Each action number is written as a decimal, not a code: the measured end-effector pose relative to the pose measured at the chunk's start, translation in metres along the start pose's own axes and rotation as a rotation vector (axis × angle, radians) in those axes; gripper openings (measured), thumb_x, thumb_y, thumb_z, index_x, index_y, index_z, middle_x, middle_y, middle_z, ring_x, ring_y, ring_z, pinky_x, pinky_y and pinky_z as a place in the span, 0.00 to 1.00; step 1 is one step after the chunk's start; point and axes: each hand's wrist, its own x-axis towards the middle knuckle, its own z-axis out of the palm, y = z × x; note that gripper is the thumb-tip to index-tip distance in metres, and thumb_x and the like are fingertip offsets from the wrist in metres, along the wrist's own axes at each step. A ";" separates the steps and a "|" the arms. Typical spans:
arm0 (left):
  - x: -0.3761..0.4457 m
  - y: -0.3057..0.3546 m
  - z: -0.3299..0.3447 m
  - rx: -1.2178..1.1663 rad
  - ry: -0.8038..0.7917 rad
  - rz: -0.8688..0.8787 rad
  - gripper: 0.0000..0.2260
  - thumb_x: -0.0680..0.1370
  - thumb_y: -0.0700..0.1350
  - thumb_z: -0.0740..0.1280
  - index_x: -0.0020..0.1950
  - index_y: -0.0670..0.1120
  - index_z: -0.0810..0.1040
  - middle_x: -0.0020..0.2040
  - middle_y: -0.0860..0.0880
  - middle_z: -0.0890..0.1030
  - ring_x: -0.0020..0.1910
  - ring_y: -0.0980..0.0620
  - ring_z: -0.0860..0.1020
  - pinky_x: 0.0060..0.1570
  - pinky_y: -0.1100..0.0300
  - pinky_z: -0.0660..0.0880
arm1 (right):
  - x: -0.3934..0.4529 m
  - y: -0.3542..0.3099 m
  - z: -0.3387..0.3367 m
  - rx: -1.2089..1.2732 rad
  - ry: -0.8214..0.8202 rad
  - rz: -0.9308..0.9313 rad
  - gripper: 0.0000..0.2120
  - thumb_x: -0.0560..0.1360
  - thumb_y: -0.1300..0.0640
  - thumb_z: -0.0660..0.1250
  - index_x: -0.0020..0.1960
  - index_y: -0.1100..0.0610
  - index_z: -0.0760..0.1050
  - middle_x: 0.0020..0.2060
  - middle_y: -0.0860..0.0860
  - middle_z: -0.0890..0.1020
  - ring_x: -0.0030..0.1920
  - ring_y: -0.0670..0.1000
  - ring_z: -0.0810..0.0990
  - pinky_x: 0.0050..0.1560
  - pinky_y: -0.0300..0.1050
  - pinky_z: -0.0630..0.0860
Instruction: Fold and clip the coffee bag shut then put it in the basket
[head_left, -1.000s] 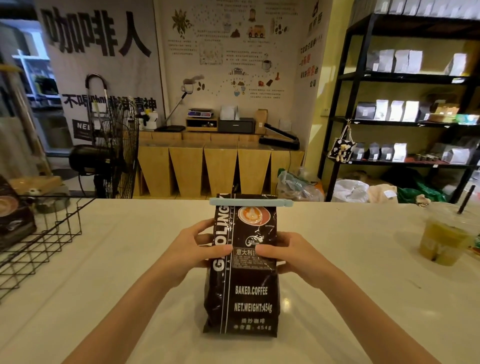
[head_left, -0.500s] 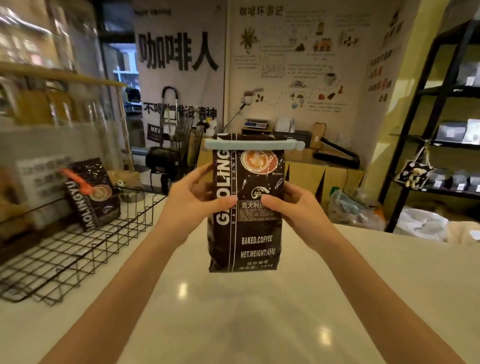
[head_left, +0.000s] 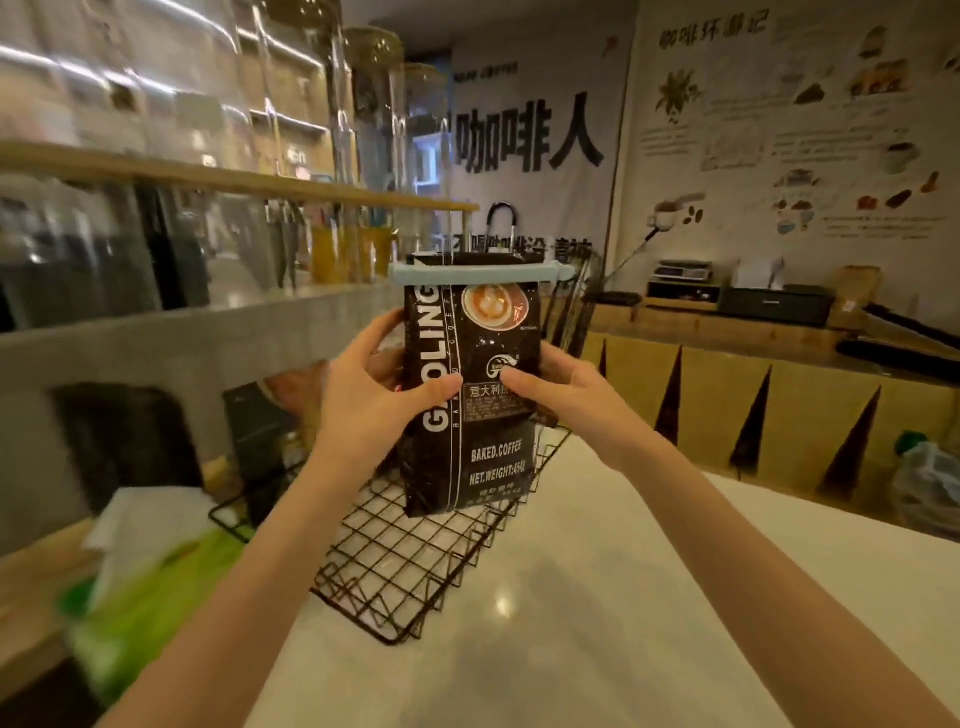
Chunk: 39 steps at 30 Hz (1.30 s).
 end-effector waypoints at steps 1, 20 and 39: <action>0.004 -0.008 -0.012 0.024 0.031 0.003 0.35 0.63 0.39 0.75 0.66 0.54 0.66 0.48 0.54 0.81 0.41 0.69 0.80 0.35 0.74 0.76 | 0.011 0.003 0.012 -0.015 -0.004 -0.004 0.10 0.72 0.52 0.68 0.51 0.41 0.74 0.47 0.39 0.81 0.46 0.36 0.80 0.42 0.31 0.76; 0.011 -0.118 -0.095 0.268 0.305 -0.153 0.38 0.61 0.41 0.77 0.66 0.52 0.63 0.54 0.53 0.73 0.53 0.56 0.73 0.57 0.54 0.74 | 0.096 0.089 0.128 0.024 -0.198 0.128 0.17 0.70 0.64 0.70 0.58 0.55 0.74 0.50 0.46 0.81 0.46 0.38 0.81 0.44 0.33 0.79; -0.002 -0.096 -0.076 0.773 0.417 0.328 0.40 0.67 0.49 0.72 0.71 0.46 0.52 0.72 0.38 0.59 0.71 0.49 0.56 0.68 0.54 0.54 | 0.080 0.070 0.123 -0.190 -0.134 0.113 0.33 0.71 0.55 0.70 0.71 0.51 0.58 0.65 0.50 0.70 0.64 0.48 0.68 0.62 0.43 0.67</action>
